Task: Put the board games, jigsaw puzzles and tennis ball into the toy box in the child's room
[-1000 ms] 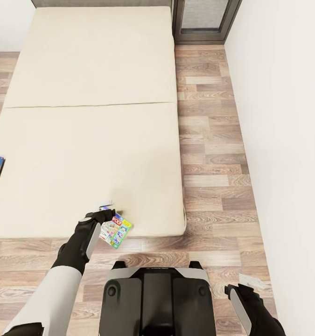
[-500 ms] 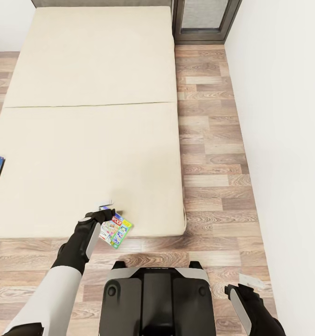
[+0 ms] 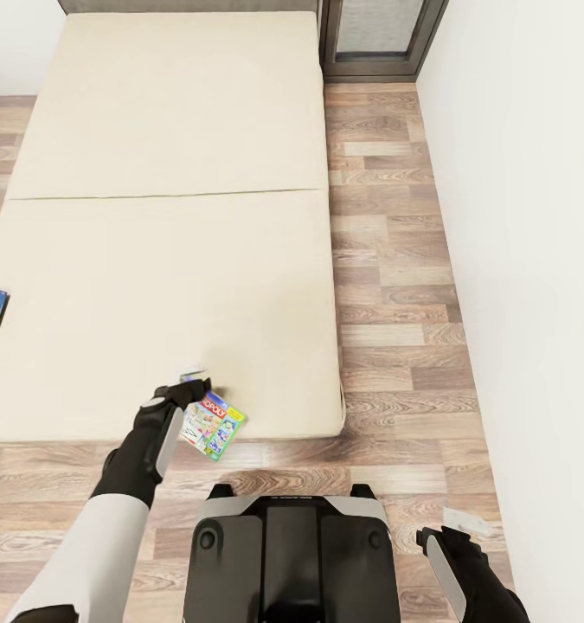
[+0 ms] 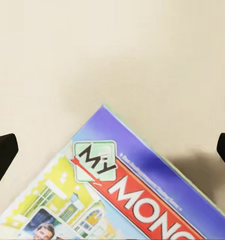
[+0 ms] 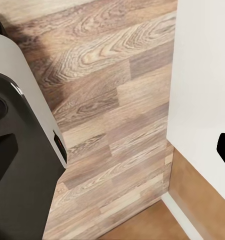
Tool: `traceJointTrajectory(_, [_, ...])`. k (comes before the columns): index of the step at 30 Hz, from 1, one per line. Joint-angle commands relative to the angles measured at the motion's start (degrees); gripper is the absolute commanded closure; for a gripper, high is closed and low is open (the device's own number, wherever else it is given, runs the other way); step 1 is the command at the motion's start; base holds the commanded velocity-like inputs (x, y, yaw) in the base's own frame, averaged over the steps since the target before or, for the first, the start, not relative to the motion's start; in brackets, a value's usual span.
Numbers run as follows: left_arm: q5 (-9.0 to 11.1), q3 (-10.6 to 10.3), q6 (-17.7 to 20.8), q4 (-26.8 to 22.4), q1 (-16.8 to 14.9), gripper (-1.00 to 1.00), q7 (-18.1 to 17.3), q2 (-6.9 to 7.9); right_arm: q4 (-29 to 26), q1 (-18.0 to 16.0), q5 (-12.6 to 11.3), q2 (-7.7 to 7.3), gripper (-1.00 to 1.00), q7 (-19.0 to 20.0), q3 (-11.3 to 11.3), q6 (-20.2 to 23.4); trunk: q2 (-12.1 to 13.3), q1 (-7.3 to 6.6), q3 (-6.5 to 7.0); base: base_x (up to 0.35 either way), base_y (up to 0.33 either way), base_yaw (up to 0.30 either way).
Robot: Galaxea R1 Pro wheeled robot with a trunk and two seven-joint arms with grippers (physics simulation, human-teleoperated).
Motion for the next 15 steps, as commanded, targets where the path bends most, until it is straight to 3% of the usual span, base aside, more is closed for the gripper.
traceJointTrajectory(1, [0.05,0.1,0.31,-0.43,0.01,-1.0,0.1,-0.05,-0.09,0.0,-0.6,-0.02,-1.0,-0.41,0.09,0.15,-0.09,0.03,-0.06,0.0,0.0,0.0])
traceJointTrajectory(15, [0.15,0.17,0.48,-3.0,0.14,-1.0,0.2,-0.03,-0.11,0.0,-0.6,-0.04,-1.0,-0.41,0.09,0.15,-0.09,0.03,-0.06,0.0,0.0,0.0])
